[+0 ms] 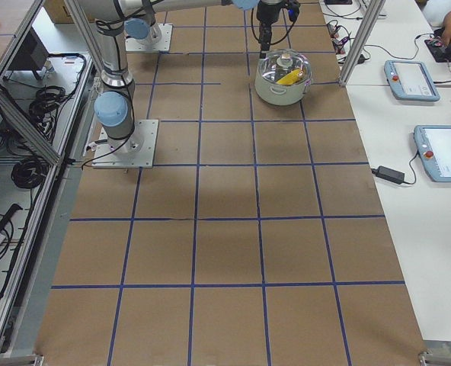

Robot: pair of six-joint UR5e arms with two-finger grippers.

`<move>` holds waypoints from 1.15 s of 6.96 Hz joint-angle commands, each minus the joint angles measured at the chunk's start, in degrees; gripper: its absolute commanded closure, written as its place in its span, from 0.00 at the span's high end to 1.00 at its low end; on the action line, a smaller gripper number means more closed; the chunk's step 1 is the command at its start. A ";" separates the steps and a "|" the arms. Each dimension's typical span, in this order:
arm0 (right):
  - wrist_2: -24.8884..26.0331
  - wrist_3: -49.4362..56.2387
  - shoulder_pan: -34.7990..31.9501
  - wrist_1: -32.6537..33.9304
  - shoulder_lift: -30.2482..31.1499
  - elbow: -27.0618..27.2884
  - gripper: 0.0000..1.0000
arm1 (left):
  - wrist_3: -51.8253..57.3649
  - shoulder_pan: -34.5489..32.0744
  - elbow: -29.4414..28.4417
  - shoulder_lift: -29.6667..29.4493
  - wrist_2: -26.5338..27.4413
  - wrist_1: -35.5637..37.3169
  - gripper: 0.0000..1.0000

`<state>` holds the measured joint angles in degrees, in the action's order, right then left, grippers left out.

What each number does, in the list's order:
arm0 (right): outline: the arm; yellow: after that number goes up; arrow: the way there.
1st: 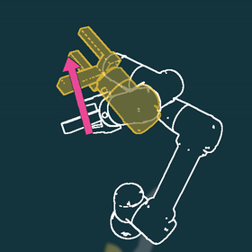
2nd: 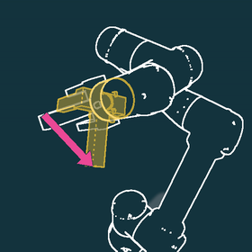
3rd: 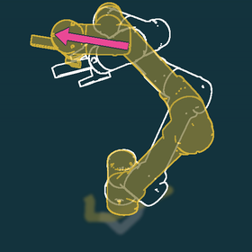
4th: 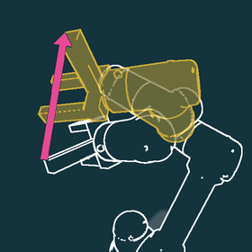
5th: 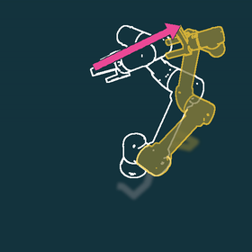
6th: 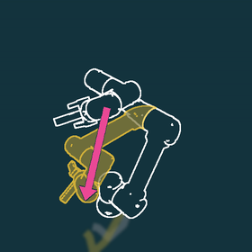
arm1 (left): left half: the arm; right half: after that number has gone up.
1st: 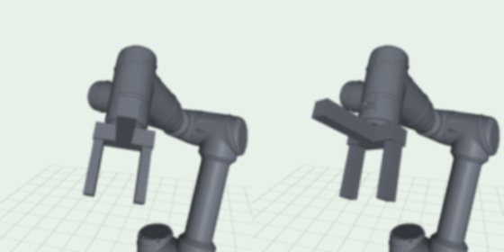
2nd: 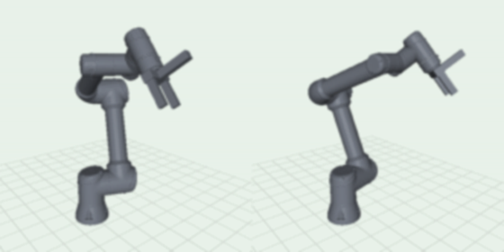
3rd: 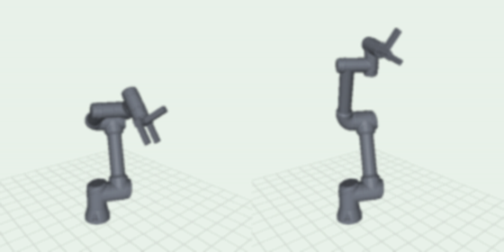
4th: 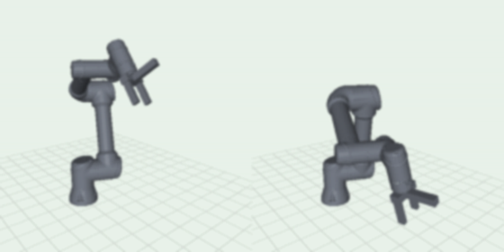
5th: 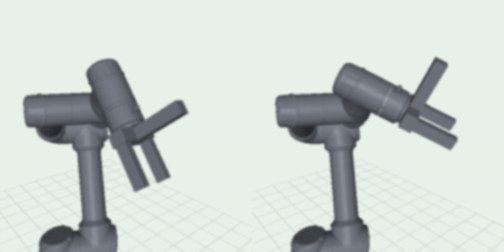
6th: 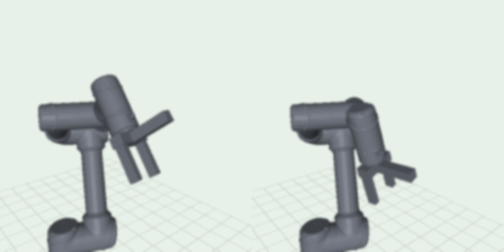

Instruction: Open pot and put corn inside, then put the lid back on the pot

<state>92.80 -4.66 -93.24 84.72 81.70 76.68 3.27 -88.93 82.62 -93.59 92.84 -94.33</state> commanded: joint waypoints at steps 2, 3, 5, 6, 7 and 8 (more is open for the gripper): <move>-1.73 3.78 -0.10 7.48 6.18 7.68 0.97 | 0.07 0.07 0.00 -0.01 -0.03 0.02 1.00; -3.22 3.60 -0.19 9.22 6.19 8.74 0.94 | 0.07 0.07 0.00 -0.01 -0.03 0.02 1.00; -3.41 3.43 -0.19 9.15 6.54 10.33 0.98 | -0.02 0.07 0.00 -0.01 -0.03 0.02 1.00; -3.32 3.43 -0.19 9.50 6.46 10.25 0.99 | 0.07 0.07 0.09 -0.01 -0.03 0.02 1.00; -3.06 3.60 -0.10 9.50 6.46 10.33 0.99 | 0.07 0.07 0.00 -0.10 -0.03 0.02 1.00; -2.80 3.43 -0.10 9.50 6.63 10.25 0.99 | 0.07 0.07 0.09 -0.01 -0.03 0.02 1.00</move>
<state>89.72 -1.15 -93.38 94.17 88.22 86.93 3.33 -88.86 82.66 -93.64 92.81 -94.31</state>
